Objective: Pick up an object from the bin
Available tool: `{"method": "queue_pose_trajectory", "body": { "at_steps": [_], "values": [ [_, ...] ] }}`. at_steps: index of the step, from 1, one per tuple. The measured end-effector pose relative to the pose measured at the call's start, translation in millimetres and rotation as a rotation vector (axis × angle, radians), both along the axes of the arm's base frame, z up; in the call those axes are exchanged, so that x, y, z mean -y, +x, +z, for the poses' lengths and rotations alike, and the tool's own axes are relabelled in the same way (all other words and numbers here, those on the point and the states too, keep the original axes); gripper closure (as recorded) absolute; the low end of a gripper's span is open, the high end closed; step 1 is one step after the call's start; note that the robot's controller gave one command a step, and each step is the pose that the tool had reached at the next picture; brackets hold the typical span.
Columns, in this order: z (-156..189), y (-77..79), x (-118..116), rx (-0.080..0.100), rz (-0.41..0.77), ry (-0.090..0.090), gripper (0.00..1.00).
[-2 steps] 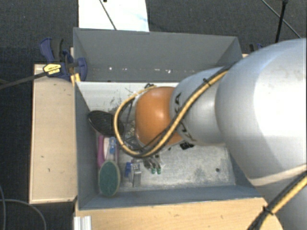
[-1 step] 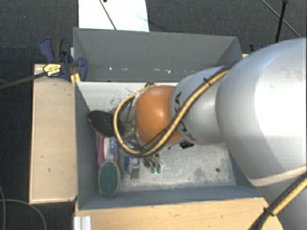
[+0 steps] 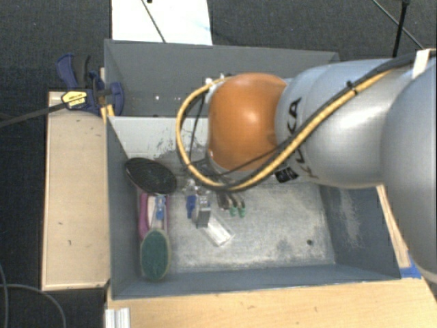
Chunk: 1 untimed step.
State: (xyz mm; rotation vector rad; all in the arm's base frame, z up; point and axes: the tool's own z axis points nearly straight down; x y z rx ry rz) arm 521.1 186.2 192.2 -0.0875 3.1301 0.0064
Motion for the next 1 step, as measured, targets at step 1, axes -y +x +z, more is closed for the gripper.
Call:
{"method": "queue_pose_trajectory", "body": {
  "at_steps": [1],
  "values": [
    [98.5, 0.4, 8.0, 0.001, -0.032, 0.000, 1.00]
  ]
}}
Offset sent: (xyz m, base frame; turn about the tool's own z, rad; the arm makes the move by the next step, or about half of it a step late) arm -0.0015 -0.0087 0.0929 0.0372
